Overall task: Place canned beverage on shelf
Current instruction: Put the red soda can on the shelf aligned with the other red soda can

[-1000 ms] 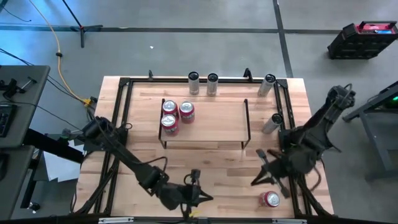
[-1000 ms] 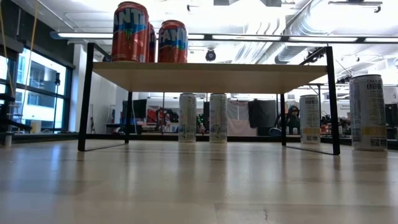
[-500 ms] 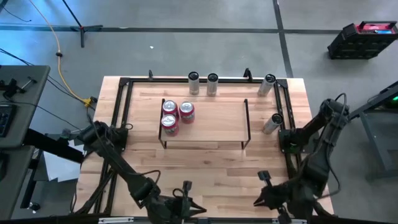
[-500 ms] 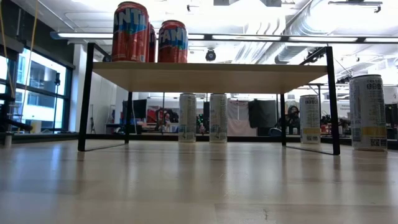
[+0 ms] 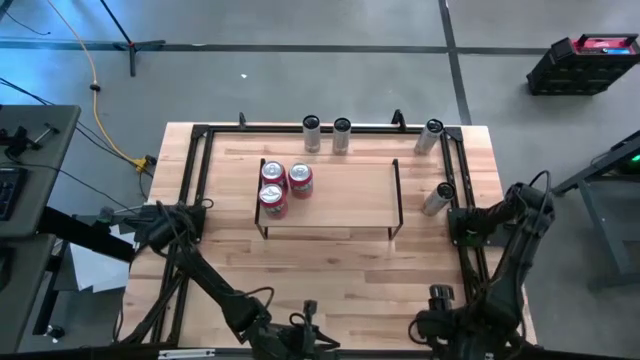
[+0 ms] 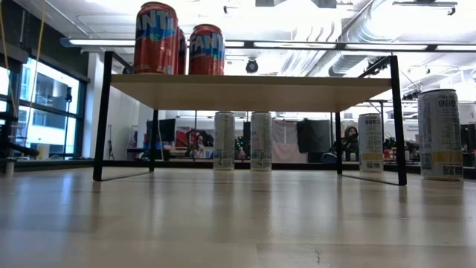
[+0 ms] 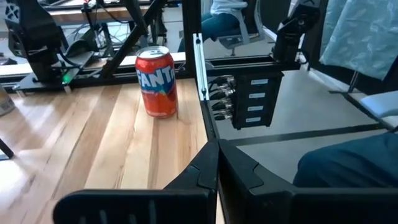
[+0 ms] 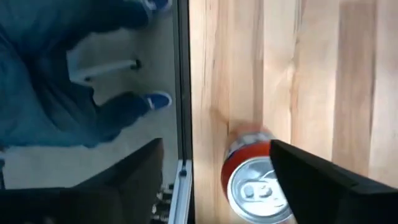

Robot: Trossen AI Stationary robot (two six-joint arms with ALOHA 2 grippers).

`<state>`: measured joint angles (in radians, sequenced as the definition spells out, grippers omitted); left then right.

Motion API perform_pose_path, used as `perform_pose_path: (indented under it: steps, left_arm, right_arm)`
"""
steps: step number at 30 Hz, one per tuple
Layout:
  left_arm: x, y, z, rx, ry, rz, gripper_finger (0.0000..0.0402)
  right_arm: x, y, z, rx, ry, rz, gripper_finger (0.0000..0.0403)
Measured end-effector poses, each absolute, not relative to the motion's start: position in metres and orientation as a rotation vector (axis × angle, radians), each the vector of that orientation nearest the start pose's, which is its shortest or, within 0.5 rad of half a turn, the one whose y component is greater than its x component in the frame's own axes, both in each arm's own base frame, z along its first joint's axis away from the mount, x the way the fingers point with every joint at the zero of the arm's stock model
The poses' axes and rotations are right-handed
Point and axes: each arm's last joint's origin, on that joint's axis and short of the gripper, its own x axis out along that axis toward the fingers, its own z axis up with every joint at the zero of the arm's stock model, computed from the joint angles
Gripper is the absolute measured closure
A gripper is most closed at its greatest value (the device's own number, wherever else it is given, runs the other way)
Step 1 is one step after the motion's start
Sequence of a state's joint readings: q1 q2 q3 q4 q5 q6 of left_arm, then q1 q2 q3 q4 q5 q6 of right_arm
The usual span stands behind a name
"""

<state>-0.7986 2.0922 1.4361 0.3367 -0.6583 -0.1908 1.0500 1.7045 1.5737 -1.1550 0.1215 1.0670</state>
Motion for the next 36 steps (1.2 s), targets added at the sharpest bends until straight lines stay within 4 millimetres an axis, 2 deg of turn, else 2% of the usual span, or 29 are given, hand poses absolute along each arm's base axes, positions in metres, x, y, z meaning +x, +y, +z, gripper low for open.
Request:
perform_pose_path:
  steps: [4,8,17,24,30,36]
  left_arm:
    - [0.340,-0.324,0.199,0.009,0.253,-0.117,0.0401]
    - [0.340,-0.324,0.200,-0.002,0.252,-0.116,0.0401]
    - [0.343,-0.321,0.200,-0.005,0.251,-0.106,0.0401]
    - [0.346,-0.318,0.200,-0.005,0.251,-0.098,0.0401]
    - [0.349,-0.315,0.200,-0.006,0.252,-0.088,0.0401]
    - [0.349,-0.314,0.199,-0.003,0.257,-0.093,0.0401]
  right_arm:
    - [0.172,0.297,0.290,0.164,1.407,0.118,0.0076]
    - [0.174,0.304,0.284,0.159,1.495,0.138,0.0055]
    - [0.166,0.289,0.282,0.052,1.596,0.007,0.0052]
    - [0.165,0.290,0.277,0.027,1.550,-0.011,0.0052]
    - [0.174,0.281,0.263,0.142,1.605,-0.140,0.0052]
    - [0.178,0.280,0.263,0.254,1.593,-0.222,0.0052]
